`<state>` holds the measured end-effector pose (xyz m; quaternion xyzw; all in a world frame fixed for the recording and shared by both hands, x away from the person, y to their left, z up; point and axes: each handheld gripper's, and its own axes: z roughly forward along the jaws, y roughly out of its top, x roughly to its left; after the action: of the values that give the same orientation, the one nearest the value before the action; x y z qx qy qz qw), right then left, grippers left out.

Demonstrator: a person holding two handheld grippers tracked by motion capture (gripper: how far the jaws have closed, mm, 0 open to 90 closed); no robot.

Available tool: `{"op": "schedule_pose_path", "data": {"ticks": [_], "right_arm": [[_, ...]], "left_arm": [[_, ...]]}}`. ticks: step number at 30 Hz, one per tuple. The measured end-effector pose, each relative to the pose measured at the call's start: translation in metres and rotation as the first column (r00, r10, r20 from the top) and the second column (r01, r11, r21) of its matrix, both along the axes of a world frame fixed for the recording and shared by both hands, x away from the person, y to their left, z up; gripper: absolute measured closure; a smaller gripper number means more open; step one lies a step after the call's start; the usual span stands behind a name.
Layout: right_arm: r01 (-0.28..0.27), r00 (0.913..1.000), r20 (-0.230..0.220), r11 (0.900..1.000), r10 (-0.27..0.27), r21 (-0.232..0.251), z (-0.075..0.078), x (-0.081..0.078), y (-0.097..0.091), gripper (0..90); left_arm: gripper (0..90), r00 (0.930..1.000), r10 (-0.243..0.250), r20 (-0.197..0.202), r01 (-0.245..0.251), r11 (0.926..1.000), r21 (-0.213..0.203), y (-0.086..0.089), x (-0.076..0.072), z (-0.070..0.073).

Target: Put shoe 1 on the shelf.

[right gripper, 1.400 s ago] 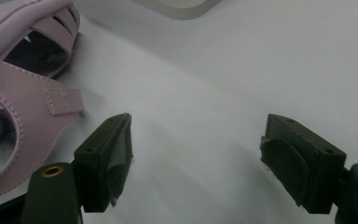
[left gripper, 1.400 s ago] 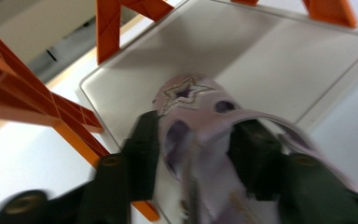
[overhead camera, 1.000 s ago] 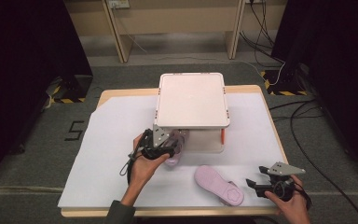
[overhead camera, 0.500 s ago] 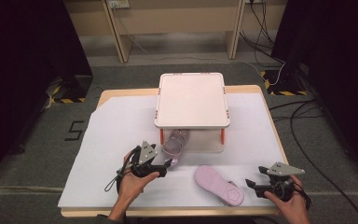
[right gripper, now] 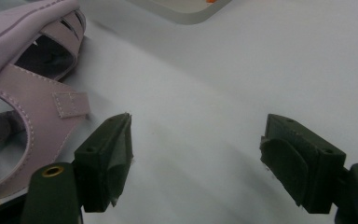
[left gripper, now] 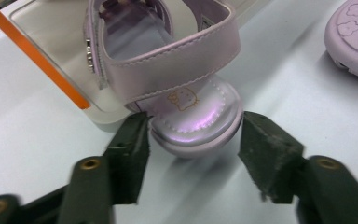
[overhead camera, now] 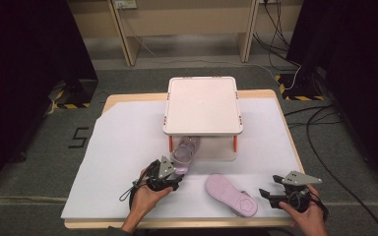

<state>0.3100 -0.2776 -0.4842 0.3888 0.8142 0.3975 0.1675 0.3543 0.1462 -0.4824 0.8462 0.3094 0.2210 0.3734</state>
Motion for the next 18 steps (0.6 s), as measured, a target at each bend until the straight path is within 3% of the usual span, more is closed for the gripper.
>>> {"op": "schedule_pose_path", "data": {"ticks": [12, 18], "right_arm": [[0.0, 1.0, -0.007, 1.0, 0.0, -0.005, -0.001, 0.0, 0.001, 25.2], [-0.004, 1.0, -0.006, 1.0, 0.004, -0.005, -0.001, 0.0, 0.001, 25.2]], "left_arm": [[43.9, 0.9997, 0.022, 0.012, -0.022, 0.9995, 0.021, -0.017, 0.012, 0.0], [44.3, 0.9983, 0.054, 0.02, -0.054, 0.9984, -0.017, -0.028, 0.031, -0.001]]}}
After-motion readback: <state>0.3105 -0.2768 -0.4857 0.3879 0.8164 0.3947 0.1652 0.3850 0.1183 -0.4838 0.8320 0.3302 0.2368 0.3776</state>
